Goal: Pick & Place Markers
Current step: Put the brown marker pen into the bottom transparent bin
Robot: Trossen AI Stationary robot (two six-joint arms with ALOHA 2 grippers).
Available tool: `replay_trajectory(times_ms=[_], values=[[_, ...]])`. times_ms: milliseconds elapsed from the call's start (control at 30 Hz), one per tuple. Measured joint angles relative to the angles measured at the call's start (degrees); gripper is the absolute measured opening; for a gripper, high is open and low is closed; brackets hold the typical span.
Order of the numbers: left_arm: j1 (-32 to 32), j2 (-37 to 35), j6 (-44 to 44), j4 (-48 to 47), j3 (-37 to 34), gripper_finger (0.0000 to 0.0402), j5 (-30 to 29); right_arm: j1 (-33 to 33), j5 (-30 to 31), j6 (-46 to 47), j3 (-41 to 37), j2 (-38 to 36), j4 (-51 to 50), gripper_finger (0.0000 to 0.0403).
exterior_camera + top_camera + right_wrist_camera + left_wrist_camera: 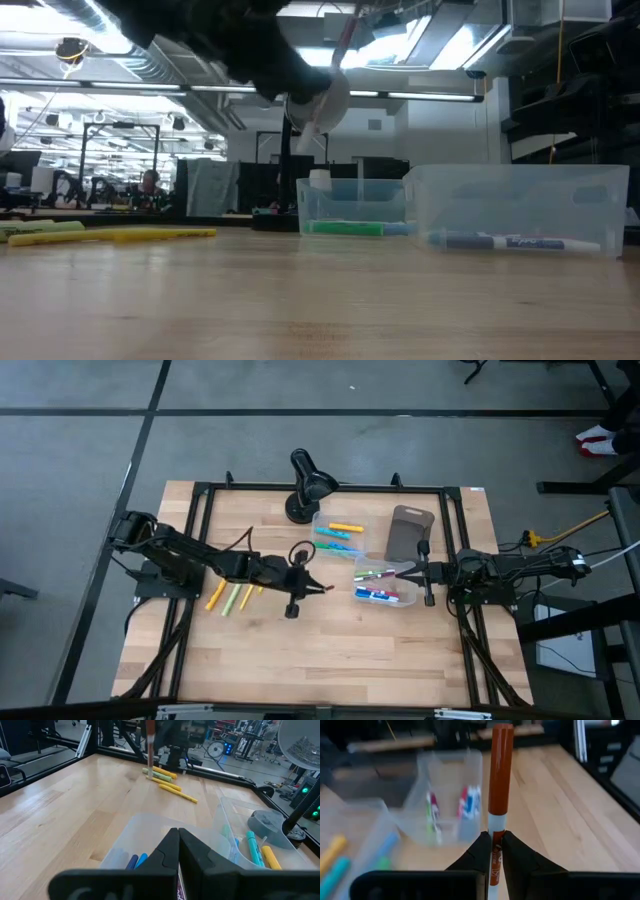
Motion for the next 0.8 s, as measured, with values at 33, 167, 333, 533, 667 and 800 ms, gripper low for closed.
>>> replay_trajectory(times_ms=[33,167,333,533,667,800], values=[[0.29,0.0,0.67,1.58,0.01,0.0026,-0.04,0.0,0.0,0.0,0.0,0.0,0.0,0.0007],[1.5,1.12,2.37,9.07,0.06,0.0026,0.11,0.0,0.0,0.0,0.0,-0.02,0.0,0.0007],[2.66,4.03,3.44,14.86,0.07,0.0026,1.46,0.0,0.0,0.0,0.0,-0.01,0.0,0.0007],[2.97,8.84,5.48,22.71,1.64,0.0026,1.44,0.0,0.0,0.0,0.0,0.0,0.0,0.0007],[2.97,13.35,8.14,19.78,7.98,0.0026,1.76,0.0,0.0,0.0,0.0,0.0,0.0,0.0007],[2.95,18.39,10.16,14.65,16.13,0.0026,1.86,0.0,0.01,0.0,0.0,-0.02,0.0,0.0007]])
